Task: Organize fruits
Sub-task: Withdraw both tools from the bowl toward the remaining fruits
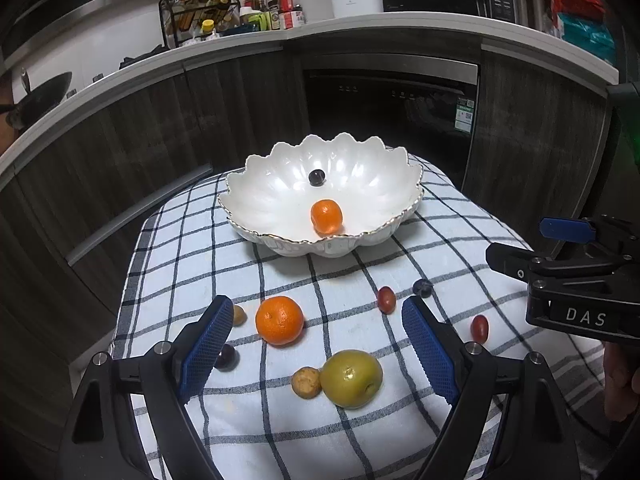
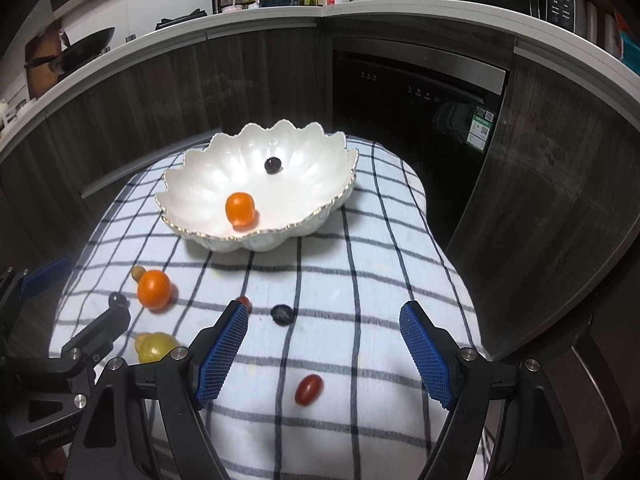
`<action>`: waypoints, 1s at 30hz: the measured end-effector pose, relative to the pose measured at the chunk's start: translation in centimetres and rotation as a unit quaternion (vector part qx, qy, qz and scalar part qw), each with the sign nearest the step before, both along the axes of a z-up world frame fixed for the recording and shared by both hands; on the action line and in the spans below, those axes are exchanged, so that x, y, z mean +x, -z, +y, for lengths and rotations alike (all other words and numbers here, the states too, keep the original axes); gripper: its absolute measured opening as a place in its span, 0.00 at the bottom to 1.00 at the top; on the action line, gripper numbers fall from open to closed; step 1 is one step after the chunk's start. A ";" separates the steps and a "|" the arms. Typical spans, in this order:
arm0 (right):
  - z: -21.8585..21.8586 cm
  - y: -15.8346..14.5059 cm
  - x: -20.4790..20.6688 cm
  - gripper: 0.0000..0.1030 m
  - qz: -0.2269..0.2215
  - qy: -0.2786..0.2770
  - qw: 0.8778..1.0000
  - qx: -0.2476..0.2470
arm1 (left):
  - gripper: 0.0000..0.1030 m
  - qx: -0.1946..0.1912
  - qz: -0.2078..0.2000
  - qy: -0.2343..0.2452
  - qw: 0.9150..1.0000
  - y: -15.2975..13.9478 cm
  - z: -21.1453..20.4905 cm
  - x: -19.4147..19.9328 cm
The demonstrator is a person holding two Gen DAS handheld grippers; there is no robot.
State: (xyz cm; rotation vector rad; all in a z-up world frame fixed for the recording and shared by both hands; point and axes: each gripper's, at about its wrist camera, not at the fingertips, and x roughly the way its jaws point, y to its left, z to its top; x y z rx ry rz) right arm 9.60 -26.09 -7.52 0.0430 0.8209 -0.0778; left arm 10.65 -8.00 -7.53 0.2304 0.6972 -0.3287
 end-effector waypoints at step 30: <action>0.3 4.3 -1.2 0.76 0.036 0.003 0.999 0.005 | 0.73 0.022 0.034 0.047 0.998 5.3 -1.2 -0.6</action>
